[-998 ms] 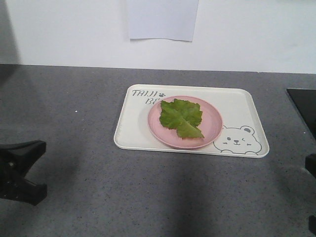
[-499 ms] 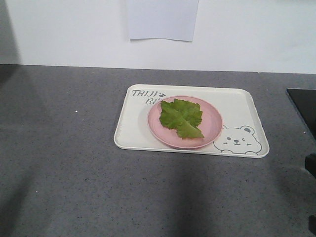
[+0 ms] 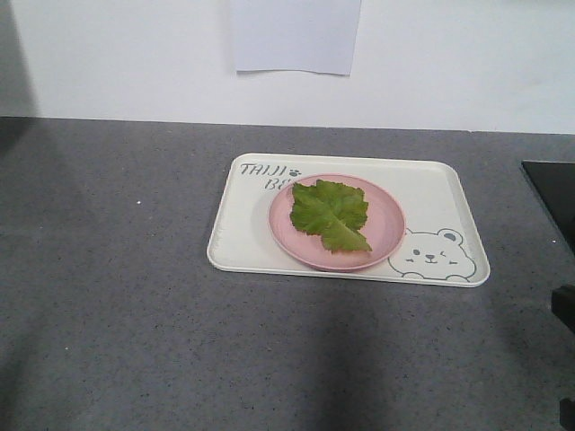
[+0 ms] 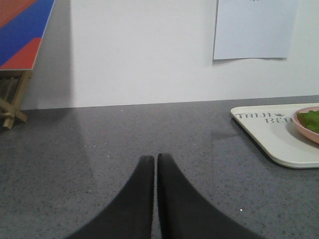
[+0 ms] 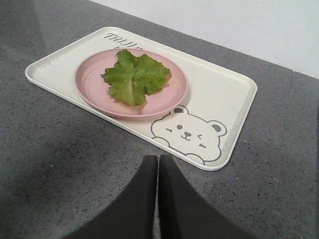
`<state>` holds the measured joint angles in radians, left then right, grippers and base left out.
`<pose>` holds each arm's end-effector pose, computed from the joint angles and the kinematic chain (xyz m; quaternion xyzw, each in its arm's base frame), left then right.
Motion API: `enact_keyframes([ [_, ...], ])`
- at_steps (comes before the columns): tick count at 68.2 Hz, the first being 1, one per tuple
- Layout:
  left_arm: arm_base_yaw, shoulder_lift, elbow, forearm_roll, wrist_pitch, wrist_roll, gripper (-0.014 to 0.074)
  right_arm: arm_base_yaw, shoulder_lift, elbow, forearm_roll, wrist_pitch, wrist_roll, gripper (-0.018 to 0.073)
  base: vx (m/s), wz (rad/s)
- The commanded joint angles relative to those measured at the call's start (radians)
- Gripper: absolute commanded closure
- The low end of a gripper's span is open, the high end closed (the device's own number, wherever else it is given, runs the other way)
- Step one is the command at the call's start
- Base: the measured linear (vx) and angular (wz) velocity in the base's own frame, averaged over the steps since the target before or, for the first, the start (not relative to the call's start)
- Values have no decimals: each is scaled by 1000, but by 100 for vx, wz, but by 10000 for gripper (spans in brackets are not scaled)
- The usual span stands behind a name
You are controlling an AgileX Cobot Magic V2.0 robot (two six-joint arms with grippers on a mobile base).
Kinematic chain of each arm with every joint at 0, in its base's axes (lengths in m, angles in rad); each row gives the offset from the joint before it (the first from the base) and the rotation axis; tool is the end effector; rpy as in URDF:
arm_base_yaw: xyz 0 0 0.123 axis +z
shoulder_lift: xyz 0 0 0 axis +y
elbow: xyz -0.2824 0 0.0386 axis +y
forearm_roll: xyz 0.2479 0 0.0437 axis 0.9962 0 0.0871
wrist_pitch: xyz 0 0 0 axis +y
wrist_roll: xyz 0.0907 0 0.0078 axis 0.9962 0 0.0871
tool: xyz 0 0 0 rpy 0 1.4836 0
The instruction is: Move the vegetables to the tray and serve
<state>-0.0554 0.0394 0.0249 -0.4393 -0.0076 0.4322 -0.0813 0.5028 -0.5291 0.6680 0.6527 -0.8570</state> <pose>0.0605 -0.0031 0.2030 0.0157 0.6963 -0.0213 0.7172 0.0970 0.0265 0.3081 -0.1920 0.8093 0.0584 0.5520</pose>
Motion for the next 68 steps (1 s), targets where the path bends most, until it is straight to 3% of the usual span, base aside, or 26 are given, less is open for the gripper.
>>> enact_keyframes([
  [1, 6, 3, 27, -4, -57, 0, 602, 0, 3, -27, 29, -46, -7, 562, 0, 0],
  [20, 6, 4, 27, 12, -48, -54, 602, 0, 3, -27, 29, -47, -5, 562, 0, 0],
  [23, 6, 3, 27, 50, -48, -91, 602, 0, 3, -27, 29, -47, -5, 562, 0, 0],
  [27, 6, 3, 27, 158, -47, -181, 602, 0, 3, -27, 29, -47, -5, 562, 0, 0],
  [35, 6, 3, 27, 356, -48, -404, 602, 0, 3, -27, 29, -47, -5, 562, 0, 0],
  [42, 6, 3, 28, 445, -48, -521, 602, 0, 3, -27, 29, -47, -5, 562, 0, 0],
  [68, 6, -66, 28, 449, 35, -523, 602, 0, 3, -27, 29, -37, -5, 562, 0, 0],
])
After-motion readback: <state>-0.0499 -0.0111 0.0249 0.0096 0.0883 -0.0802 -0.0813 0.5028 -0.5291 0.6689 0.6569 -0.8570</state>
